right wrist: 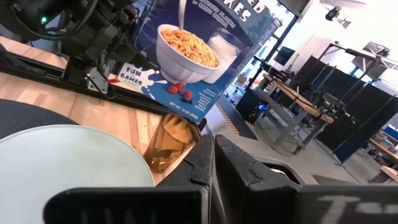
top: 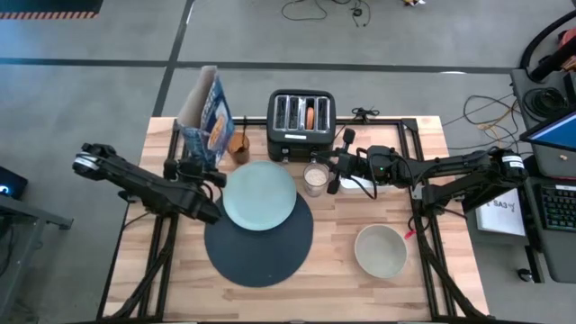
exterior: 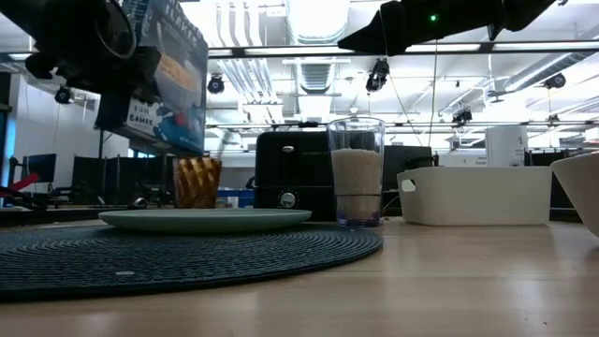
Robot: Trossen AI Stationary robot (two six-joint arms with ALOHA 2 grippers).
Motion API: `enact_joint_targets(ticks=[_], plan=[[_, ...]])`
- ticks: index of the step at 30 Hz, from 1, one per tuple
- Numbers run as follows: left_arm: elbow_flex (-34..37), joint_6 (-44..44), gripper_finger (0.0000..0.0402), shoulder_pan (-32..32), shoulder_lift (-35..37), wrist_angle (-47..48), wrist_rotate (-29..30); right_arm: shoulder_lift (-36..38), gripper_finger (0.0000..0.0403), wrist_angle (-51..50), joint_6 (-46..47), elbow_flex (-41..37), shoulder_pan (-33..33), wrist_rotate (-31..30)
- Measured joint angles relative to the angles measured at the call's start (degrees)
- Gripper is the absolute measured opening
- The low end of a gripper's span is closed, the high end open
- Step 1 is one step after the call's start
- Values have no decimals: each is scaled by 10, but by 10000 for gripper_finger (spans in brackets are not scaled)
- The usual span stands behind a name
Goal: Arrange a breakfast setting
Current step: Pour the cereal from the blue cereal box into the gray bowl
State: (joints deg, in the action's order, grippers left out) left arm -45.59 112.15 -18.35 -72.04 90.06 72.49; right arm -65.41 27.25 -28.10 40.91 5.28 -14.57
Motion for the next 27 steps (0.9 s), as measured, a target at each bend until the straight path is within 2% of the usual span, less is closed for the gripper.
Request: enact_joint_targets(ticks=[6,11,15,22,27], plan=[[-25,-67,247,0,20,0,0,0,9,0,0,0,0,0],[-79,-208,247,-19,26,0,1,6,9,-21,9,0,-4,0],[-144,-329,247,-42,19,-8,4,41,9,-71,27,0,-25,0],[-240,-465,247,-84,2,-25,5,143,9,-266,85,41,-94,0],[-288,-596,247,-115,-19,-109,-3,195,9,-450,169,104,-158,2]])
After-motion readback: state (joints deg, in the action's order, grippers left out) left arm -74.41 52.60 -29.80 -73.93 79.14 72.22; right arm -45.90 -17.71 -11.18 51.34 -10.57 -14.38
